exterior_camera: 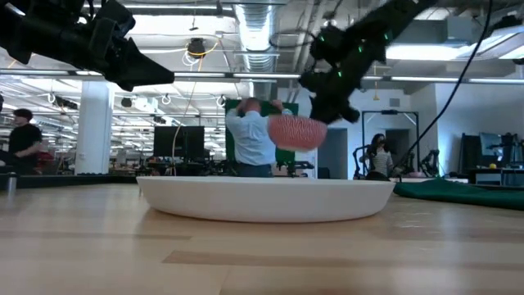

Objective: Set table place
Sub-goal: Put the blue bowl on the white plate

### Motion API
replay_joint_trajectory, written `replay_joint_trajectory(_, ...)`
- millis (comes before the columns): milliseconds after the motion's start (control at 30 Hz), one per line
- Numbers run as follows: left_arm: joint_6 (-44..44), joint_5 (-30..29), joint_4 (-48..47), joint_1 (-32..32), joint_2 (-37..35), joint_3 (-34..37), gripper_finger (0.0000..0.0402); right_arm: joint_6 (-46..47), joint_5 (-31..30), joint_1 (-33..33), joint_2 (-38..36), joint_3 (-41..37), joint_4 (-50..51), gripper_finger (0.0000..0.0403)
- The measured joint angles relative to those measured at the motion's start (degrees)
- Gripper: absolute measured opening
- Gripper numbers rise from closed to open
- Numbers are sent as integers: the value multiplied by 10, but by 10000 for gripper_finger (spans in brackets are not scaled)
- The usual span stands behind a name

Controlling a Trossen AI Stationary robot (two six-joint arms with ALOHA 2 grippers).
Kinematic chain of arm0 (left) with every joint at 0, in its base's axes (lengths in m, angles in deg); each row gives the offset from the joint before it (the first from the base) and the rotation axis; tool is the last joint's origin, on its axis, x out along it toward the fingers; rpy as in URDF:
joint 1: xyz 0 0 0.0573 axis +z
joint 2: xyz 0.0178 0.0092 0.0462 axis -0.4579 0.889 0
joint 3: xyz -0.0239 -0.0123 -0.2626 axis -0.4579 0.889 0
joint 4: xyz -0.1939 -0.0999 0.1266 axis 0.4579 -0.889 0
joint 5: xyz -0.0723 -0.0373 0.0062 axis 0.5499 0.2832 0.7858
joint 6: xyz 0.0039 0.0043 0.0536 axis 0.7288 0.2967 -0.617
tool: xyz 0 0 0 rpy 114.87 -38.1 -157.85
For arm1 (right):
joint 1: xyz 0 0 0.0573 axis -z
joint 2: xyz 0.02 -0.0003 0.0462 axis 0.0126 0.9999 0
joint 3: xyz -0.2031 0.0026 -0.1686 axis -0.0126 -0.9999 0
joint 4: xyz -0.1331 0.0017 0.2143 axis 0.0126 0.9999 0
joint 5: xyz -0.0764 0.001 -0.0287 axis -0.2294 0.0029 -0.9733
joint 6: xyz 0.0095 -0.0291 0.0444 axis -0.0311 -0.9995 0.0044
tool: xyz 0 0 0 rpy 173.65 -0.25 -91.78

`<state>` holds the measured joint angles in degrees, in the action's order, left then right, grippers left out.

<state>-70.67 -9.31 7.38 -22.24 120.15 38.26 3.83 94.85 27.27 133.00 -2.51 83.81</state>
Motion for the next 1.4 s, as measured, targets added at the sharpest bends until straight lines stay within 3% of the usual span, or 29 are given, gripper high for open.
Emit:
replay_joint_trajectory(267,0,0,-3,0,0,0,87,-22,1,-139,6,144,148,31)
replay_joint_trajectory(600,3,0,-11,0,0,0,87,25,-54,-278,34,159,146,31)
replay_joint_trajectory(933,26,5,-45,0,0,0,87,44,-58,-291,142,158,110,31)
replay_joint_trajectory(1400,31,5,-74,0,19,0,87,58,-30,-295,196,154,99,31)
